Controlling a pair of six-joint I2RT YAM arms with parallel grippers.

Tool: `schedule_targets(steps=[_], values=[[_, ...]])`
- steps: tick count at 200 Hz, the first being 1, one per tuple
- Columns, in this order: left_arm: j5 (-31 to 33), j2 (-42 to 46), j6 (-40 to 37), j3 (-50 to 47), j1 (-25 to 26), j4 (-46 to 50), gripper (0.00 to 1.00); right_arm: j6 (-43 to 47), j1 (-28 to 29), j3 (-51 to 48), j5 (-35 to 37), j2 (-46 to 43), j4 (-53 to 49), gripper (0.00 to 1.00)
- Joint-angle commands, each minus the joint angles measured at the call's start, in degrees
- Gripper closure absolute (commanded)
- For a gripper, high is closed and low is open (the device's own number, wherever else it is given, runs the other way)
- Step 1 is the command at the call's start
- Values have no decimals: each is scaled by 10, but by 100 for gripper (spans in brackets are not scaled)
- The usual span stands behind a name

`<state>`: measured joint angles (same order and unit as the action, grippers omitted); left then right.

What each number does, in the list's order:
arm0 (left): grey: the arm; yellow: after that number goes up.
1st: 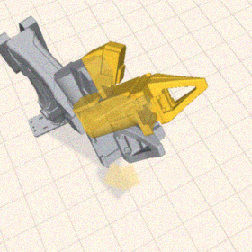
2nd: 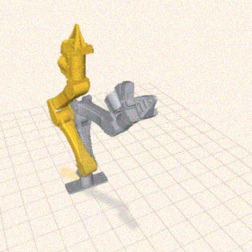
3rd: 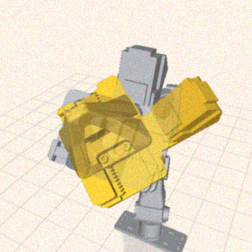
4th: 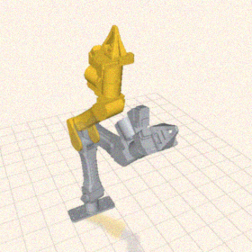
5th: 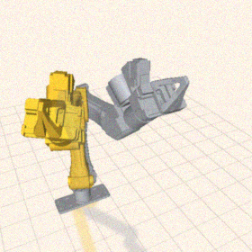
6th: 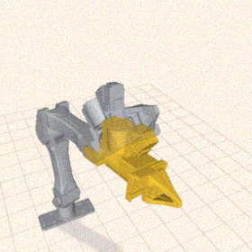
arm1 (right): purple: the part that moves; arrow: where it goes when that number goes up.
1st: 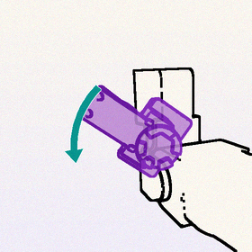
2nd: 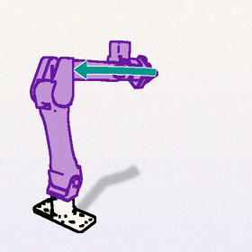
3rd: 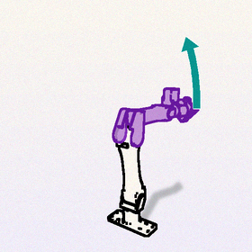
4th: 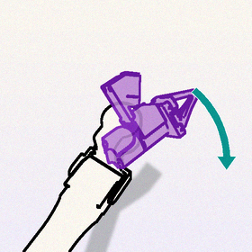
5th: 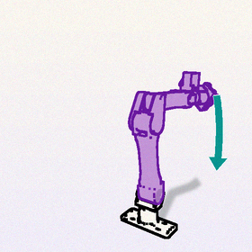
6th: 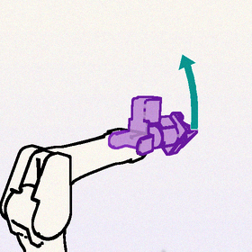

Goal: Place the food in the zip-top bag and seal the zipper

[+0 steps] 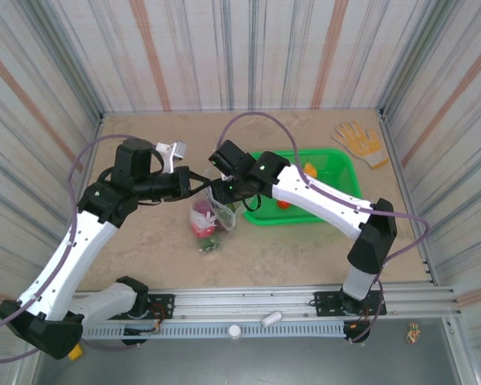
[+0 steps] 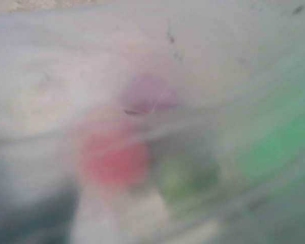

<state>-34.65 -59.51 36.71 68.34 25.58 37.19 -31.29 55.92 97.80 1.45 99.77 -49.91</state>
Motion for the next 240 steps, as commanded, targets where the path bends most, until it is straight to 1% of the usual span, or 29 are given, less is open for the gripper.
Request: schedule_targets(steps=[1,34,58,68,78,104,116,131,160,186,211,228,240], values=[[-4,8,3,0,2,-9,100,-7,2,-5,-1,-30,14,22],[-3,11,4,-2,2,-8,100,-1,-1,-9,-3,-48,19,23],[-1,16,4,-1,2,-5,100,6,-5,-7,-8,-70,22,27],[2,18,4,-2,2,-4,100,6,-7,-7,-3,-81,23,32],[4,18,5,-3,2,-4,100,6,-10,-11,-5,-92,28,41],[4,16,7,-4,1,-5,100,6,-13,-10,-17,-106,26,60],[4,15,8,-4,2,-5,100,7,-14,-9,-18,-113,24,63],[5,16,7,-4,1,-5,100,10,-14,-2,-20,-123,21,64],[5,17,8,-6,2,-4,100,32,-17,14,-28,-147,18,63],[4,16,9,-5,3,-4,100,41,-48,22,-24,-174,7,61],[9,16,4,-2,2,0,100,49,-97,-3,-13,-212,9,48],[10,17,2,-1,3,1,100,53,-137,-42,15,-242,14,38],[9,15,2,-2,3,1,100,62,-168,-82,30,-261,26,27]])
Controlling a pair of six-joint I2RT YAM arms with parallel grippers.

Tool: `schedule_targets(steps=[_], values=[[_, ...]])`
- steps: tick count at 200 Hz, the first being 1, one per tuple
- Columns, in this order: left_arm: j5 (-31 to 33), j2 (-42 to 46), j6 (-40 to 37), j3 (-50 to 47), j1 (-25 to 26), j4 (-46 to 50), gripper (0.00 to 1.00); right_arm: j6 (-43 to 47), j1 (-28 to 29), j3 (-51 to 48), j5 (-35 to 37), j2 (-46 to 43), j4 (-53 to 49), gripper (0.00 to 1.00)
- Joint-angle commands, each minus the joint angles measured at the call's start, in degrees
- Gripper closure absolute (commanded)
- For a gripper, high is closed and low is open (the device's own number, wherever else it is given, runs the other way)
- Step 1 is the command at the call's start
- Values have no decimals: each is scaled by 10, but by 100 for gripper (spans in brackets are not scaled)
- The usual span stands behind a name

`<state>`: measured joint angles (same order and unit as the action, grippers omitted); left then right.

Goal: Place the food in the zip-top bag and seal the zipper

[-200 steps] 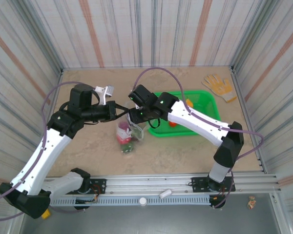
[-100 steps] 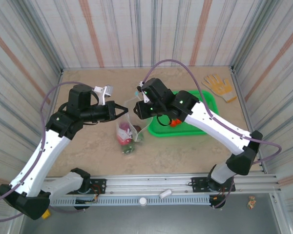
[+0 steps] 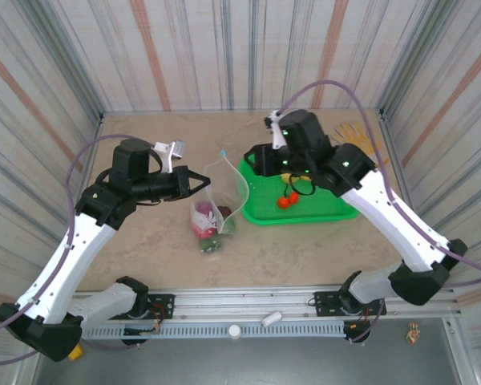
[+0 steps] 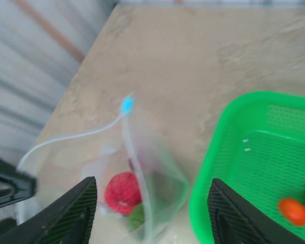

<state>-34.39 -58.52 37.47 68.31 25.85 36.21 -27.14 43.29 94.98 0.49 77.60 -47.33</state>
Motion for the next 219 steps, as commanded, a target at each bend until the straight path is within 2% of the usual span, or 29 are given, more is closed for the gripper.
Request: schedule_targets(steps=[1,22,54,101,151,188,219], values=[[5,5,-6,-2,0,11,100,22,-42,-58,42,-40,1,27],[-1,1,-4,-1,0,6,100,49,-79,-130,111,-56,20,16],[-5,-7,-8,4,0,4,100,47,-149,-210,79,-24,44,16],[-19,-18,-14,-1,1,-1,100,69,-155,-227,83,83,65,16],[-14,-12,-24,-13,1,-2,100,40,-164,-244,54,166,66,13],[-20,-13,-32,-17,0,-2,100,24,-188,-272,18,181,100,15],[-20,-14,-35,-21,-2,-4,100,7,-210,-281,-6,182,130,25]])
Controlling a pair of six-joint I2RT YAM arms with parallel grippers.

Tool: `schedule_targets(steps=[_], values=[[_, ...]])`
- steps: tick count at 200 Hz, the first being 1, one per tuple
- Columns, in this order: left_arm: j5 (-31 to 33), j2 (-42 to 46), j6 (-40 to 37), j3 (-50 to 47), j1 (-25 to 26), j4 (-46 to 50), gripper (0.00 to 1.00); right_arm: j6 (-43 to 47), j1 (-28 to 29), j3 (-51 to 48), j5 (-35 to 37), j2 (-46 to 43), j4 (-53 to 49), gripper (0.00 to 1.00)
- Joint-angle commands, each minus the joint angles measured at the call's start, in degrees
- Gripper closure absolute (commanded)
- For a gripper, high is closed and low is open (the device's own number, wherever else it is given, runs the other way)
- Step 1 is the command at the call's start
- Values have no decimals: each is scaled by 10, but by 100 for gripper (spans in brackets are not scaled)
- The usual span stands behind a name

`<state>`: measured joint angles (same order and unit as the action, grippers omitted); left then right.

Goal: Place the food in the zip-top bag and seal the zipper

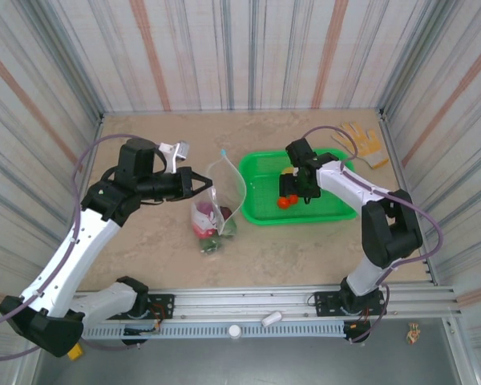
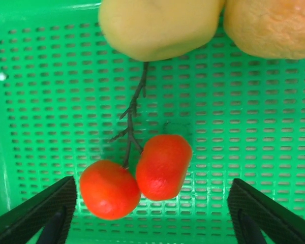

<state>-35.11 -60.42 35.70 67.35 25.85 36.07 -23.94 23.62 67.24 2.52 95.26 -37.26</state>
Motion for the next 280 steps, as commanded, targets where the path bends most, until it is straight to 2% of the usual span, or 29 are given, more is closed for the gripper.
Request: schedule_targets(steps=[1,28,127,181,224,280], values=[[-13,4,-18,-12,-2,-3,100,-25,-13,-2,-26,6,30,25],[-14,5,-18,-17,-4,-5,100,-29,-24,-1,-30,22,37,32],[-19,5,-14,-13,-9,-3,100,-37,-32,-41,-49,53,76,41],[-16,6,-10,-17,-9,-2,100,-38,-33,-48,-44,44,83,64],[-15,7,-8,-12,-9,0,100,-38,-31,-48,-36,15,73,70],[-13,12,-6,-3,-8,9,100,-33,-11,-10,10,-108,22,74]])
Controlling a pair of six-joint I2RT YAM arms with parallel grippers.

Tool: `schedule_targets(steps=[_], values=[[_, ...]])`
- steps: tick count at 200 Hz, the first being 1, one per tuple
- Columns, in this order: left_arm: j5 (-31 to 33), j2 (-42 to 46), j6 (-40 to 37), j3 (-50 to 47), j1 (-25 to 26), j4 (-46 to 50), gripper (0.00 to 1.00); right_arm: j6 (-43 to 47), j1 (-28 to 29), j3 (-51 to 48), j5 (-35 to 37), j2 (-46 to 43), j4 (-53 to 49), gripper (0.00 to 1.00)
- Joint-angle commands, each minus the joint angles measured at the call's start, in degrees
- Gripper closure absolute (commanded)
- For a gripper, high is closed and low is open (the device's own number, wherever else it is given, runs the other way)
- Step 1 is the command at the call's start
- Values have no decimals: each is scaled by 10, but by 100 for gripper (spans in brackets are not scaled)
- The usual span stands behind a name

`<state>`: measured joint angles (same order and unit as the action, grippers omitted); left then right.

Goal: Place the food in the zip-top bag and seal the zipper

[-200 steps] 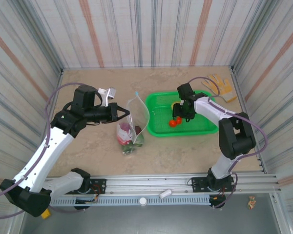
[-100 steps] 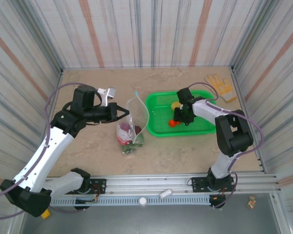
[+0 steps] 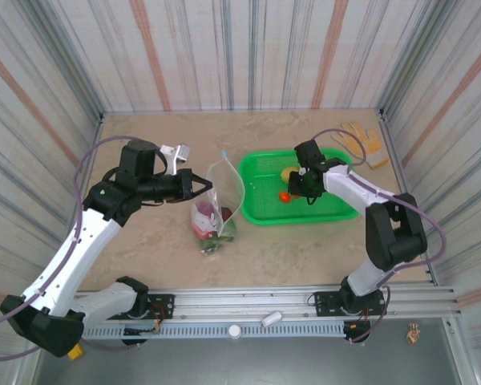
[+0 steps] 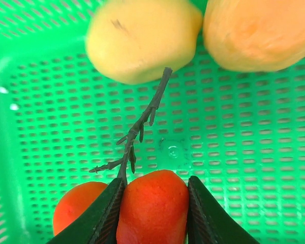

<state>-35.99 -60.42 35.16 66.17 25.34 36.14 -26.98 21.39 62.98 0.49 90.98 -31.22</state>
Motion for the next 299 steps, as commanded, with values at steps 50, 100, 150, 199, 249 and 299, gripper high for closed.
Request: schedule_targets(steps=[50,100,150,199,249,299], values=[[1,13,1,27,-3,16,100,12,65,125,26,-168,-69,74],[-3,11,15,30,-3,9,100,79,204,247,85,-190,-106,74],[1,14,20,38,-2,10,100,146,332,292,175,-160,-120,74],[3,17,23,36,-2,12,100,168,406,303,233,-107,-118,73],[2,21,25,32,-1,11,100,183,440,318,243,-39,-109,73],[2,27,25,30,-1,10,100,181,430,322,228,17,-103,71]])
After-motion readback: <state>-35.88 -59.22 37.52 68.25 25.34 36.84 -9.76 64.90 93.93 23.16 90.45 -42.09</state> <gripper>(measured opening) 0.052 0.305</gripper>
